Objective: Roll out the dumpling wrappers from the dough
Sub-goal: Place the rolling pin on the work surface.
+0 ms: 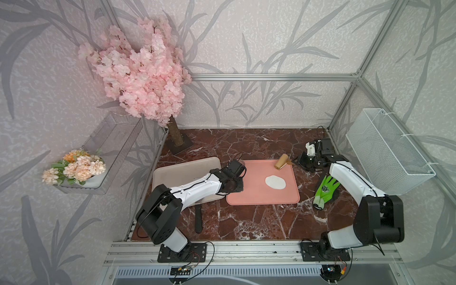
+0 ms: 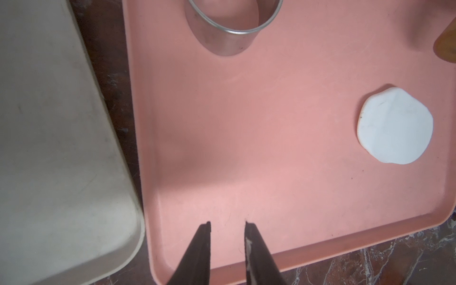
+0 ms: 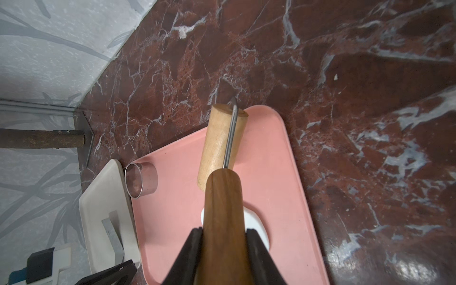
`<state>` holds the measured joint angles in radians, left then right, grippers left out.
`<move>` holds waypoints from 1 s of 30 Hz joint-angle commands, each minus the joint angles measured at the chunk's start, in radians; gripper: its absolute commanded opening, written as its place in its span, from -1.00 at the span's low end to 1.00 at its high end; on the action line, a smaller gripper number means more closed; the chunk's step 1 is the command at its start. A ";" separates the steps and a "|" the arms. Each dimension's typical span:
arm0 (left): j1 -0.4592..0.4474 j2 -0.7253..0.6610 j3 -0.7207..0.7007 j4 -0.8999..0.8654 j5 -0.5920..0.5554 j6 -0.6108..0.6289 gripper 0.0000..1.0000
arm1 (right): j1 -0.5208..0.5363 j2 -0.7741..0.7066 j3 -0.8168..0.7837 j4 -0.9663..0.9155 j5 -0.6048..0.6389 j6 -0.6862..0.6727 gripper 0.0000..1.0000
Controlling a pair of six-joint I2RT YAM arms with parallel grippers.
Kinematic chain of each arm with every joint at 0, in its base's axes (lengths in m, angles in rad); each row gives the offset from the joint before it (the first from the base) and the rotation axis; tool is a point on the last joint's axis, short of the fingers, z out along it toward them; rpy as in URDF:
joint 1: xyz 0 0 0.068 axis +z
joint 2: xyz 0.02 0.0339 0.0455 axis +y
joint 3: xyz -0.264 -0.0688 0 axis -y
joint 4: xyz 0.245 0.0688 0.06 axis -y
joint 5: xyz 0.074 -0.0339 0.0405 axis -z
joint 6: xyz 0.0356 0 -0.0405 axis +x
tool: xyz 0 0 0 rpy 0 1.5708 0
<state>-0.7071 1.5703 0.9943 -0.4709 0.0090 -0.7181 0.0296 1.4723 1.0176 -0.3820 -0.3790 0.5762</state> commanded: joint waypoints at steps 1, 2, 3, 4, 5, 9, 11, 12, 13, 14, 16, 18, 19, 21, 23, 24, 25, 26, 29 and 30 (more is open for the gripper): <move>0.003 -0.027 -0.006 -0.029 -0.025 -0.007 -0.45 | -0.024 -0.025 -0.055 0.152 -0.029 0.014 -1.00; 0.003 -0.027 -0.007 -0.029 -0.025 -0.007 -0.45 | -0.028 -0.027 -0.069 0.170 -0.029 0.017 -1.00; 0.002 -0.027 -0.008 -0.029 -0.025 -0.007 -0.45 | -0.030 -0.027 -0.086 0.183 -0.029 0.020 -1.00; 0.002 -0.027 -0.009 -0.029 -0.026 -0.007 -0.45 | -0.035 -0.028 -0.100 0.194 -0.030 0.019 -1.00; 0.003 -0.026 -0.010 -0.029 -0.025 -0.007 -0.45 | -0.038 -0.031 -0.115 0.209 -0.032 0.022 -1.00; 0.003 -0.023 -0.016 -0.023 -0.023 -0.009 -0.45 | -0.053 -0.056 -0.177 0.267 -0.039 0.046 -1.00; 0.004 -0.020 -0.017 -0.022 -0.020 -0.009 -0.45 | -0.071 -0.068 -0.214 0.304 -0.051 0.066 -1.00; 0.004 -0.018 -0.017 -0.020 -0.019 -0.009 -0.45 | -0.081 -0.072 -0.238 0.338 -0.065 0.078 -1.00; 0.004 -0.018 -0.017 -0.020 -0.017 -0.009 -0.45 | -0.092 -0.076 -0.258 0.363 -0.078 0.088 -1.00; 0.004 -0.016 -0.017 -0.019 -0.016 -0.009 -0.45 | -0.098 -0.078 -0.271 0.380 -0.086 0.091 -0.96; 0.004 -0.015 -0.017 -0.020 -0.017 -0.007 -0.45 | -0.107 -0.087 -0.301 0.404 -0.090 0.094 -0.94; 0.004 -0.014 -0.017 -0.021 -0.018 -0.007 -0.45 | -0.119 -0.098 -0.337 0.445 -0.099 0.108 -0.88; 0.004 -0.013 -0.019 -0.022 -0.019 -0.007 -0.45 | -0.129 -0.104 -0.358 0.469 -0.106 0.120 -0.83; 0.005 -0.013 -0.020 -0.022 -0.018 -0.007 -0.45 | -0.150 -0.112 -0.397 0.519 -0.128 0.145 -0.75; 0.004 -0.014 -0.022 -0.022 -0.018 -0.009 -0.45 | -0.168 -0.118 -0.431 0.568 -0.148 0.161 -0.67; 0.004 -0.012 -0.022 -0.022 -0.017 -0.008 -0.45 | -0.176 -0.119 -0.446 0.582 -0.148 0.167 -0.62; 0.004 -0.010 -0.022 -0.023 -0.017 -0.007 -0.45 | -0.189 -0.122 -0.462 0.597 -0.149 0.177 -0.60; 0.004 -0.012 -0.022 -0.025 -0.017 -0.007 -0.45 | -0.201 -0.120 -0.478 0.627 -0.160 0.186 -0.59; 0.004 -0.009 -0.020 -0.027 -0.016 -0.006 -0.45 | -0.237 -0.108 -0.528 0.721 -0.195 0.241 -0.50; 0.004 -0.009 -0.020 -0.028 -0.017 -0.007 -0.45 | -0.244 -0.104 -0.538 0.732 -0.199 0.243 -0.47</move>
<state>-0.7067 1.5650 0.9810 -0.4759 0.0013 -0.7185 -0.1890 1.3655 0.5106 0.2668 -0.5850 0.7712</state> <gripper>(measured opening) 0.274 0.298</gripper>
